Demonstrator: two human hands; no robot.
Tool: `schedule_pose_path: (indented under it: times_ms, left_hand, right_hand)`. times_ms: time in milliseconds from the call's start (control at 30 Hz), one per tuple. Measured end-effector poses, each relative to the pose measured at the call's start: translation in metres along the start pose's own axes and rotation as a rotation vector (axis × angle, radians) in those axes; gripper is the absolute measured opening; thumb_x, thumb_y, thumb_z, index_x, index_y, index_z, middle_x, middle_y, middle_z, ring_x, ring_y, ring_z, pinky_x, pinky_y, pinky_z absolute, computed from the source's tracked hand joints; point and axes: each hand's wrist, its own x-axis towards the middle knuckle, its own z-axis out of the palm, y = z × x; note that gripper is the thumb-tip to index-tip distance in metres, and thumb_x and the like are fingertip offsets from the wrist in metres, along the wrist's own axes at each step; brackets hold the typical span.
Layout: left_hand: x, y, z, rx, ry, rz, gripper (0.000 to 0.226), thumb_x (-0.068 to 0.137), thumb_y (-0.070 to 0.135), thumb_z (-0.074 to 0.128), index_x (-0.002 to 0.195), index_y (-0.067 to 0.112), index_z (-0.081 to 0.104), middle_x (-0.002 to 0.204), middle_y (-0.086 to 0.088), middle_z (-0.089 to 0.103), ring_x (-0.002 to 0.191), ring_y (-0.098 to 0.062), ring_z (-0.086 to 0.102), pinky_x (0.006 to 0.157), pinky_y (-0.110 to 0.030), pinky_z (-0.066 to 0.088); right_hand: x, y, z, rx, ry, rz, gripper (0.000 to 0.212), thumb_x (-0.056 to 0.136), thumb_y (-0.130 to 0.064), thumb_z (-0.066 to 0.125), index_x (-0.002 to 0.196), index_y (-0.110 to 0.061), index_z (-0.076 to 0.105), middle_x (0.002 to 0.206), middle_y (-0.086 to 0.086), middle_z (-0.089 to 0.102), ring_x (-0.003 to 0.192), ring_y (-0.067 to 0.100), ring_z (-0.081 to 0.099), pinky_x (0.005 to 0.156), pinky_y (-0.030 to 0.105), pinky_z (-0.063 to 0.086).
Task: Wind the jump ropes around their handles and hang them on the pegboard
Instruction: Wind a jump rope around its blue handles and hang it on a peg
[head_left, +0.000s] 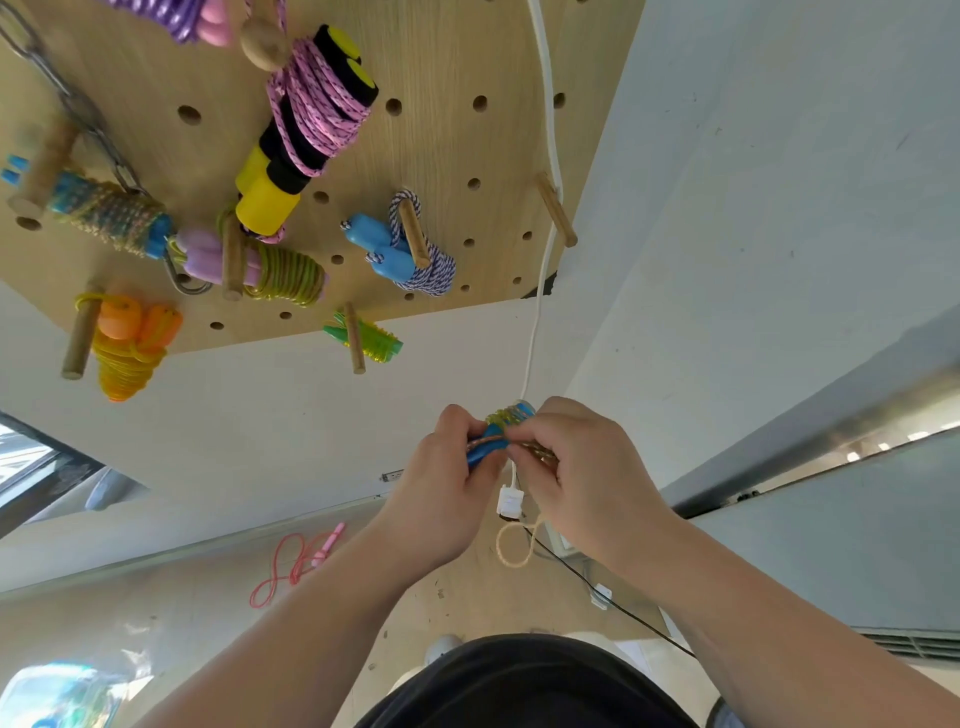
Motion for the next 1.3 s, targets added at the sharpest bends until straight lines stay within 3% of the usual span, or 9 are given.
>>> schedule_pose_path:
  times_ms: [133, 367, 433, 567, 700, 867, 967, 1133, 1300]
  left_hand:
    - [0.006, 0.002, -0.003, 0.02, 0.028, 0.004, 0.008, 0.103, 0.016, 0.053, 0.105, 0.012, 0.047, 0.089, 0.003, 0.059, 0.07, 0.006, 0.054, 0.06, -0.013, 0.043]
    - [0.011, 0.004, -0.008, -0.236, 0.186, -0.112, 0.004, 0.102, 0.019, 0.055, 0.103, 0.02, 0.051, 0.088, -0.009, 0.063, 0.066, -0.018, 0.053, 0.065, -0.043, 0.05]
    - [0.012, 0.008, -0.01, -0.398, 0.182, -0.169, 0.002, 0.103, 0.016, 0.053, 0.105, 0.016, 0.053, 0.087, -0.01, 0.063, 0.06, -0.017, 0.051, 0.061, -0.039, 0.046]
    - [0.009, 0.014, -0.009, -0.559, 0.147, -0.204, 0.008, 0.104, 0.015, 0.05, 0.108, 0.01, 0.055, 0.084, -0.005, 0.063, 0.057, -0.017, 0.049, 0.061, -0.036, 0.045]
    - [0.009, 0.009, -0.011, -0.382, 0.183, -0.12, 0.003, 0.102, 0.017, 0.054, 0.104, 0.018, 0.053, 0.083, -0.006, 0.062, 0.061, -0.016, 0.051, 0.063, -0.039, 0.046]
    - [0.01, 0.006, -0.017, -0.099, 0.195, -0.048, 0.007, 0.102, 0.022, 0.056, 0.106, 0.021, 0.051, 0.086, 0.002, 0.062, 0.061, -0.004, 0.052, 0.064, -0.039, 0.052]
    - [0.011, 0.008, -0.019, -0.082, 0.178, -0.068, 0.005, 0.102, 0.023, 0.056, 0.104, 0.02, 0.052, 0.085, -0.001, 0.061, 0.065, -0.011, 0.053, 0.065, -0.042, 0.053]
    - [0.006, 0.026, -0.012, -0.558, 0.165, -0.196, 0.013, 0.105, 0.017, 0.049, 0.103, 0.004, 0.054, 0.078, -0.006, 0.062, 0.054, -0.017, 0.046, 0.055, -0.036, 0.043]
    - [0.0, 0.04, -0.014, -1.034, 0.045, -0.284, 0.021, 0.107, 0.02, 0.046, 0.109, 0.002, 0.056, 0.078, -0.014, 0.056, 0.054, -0.016, 0.039, 0.049, -0.028, 0.038]
  right_hand:
    - [-0.003, -0.002, 0.003, -0.128, 0.01, -0.079, 0.027, 0.095, -0.029, 0.051, 0.091, -0.014, 0.074, 0.081, -0.003, 0.056, 0.063, 0.018, 0.058, 0.053, 0.036, 0.052]
    - [-0.01, 0.004, 0.001, -0.333, 0.163, -0.197, 0.018, 0.095, -0.018, 0.059, 0.094, -0.01, 0.075, 0.078, 0.003, 0.062, 0.06, 0.023, 0.057, 0.046, 0.036, 0.05]
    - [-0.012, 0.006, 0.001, -0.35, 0.182, -0.214, 0.005, 0.09, -0.009, 0.07, 0.085, -0.01, 0.071, 0.078, 0.003, 0.061, 0.061, 0.023, 0.056, 0.045, 0.037, 0.05]
    - [-0.009, 0.004, -0.002, -0.257, 0.189, -0.116, 0.018, 0.086, -0.007, 0.076, 0.081, -0.014, 0.06, 0.077, -0.005, 0.058, 0.059, 0.013, 0.048, 0.047, 0.03, 0.046]
    - [-0.006, -0.006, -0.006, -0.068, 0.034, 0.229, 0.02, 0.1, -0.054, 0.034, 0.106, -0.038, 0.044, 0.06, -0.015, 0.055, 0.058, 0.007, 0.056, 0.054, 0.018, 0.033]
    - [-0.004, -0.005, -0.007, 0.01, 0.137, 0.205, 0.011, 0.098, -0.029, 0.062, 0.097, -0.03, 0.074, 0.066, -0.014, 0.065, 0.068, 0.007, 0.06, 0.06, 0.026, 0.047]
    - [-0.006, -0.002, -0.008, -0.114, 0.227, -0.04, 0.011, 0.092, -0.016, 0.071, 0.099, -0.02, 0.078, 0.068, -0.009, 0.062, 0.06, 0.012, 0.055, 0.054, 0.029, 0.049]
    - [-0.012, 0.016, 0.003, -0.403, 0.317, -0.319, 0.017, 0.091, -0.013, 0.07, 0.106, -0.011, 0.078, 0.072, 0.0, 0.062, 0.057, 0.019, 0.054, 0.046, 0.03, 0.046]
    - [-0.012, 0.008, -0.007, 0.263, 0.169, 0.11, 0.013, 0.1, -0.016, 0.062, 0.099, -0.024, 0.072, 0.068, -0.02, 0.059, 0.065, 0.003, 0.055, 0.063, 0.01, 0.041]
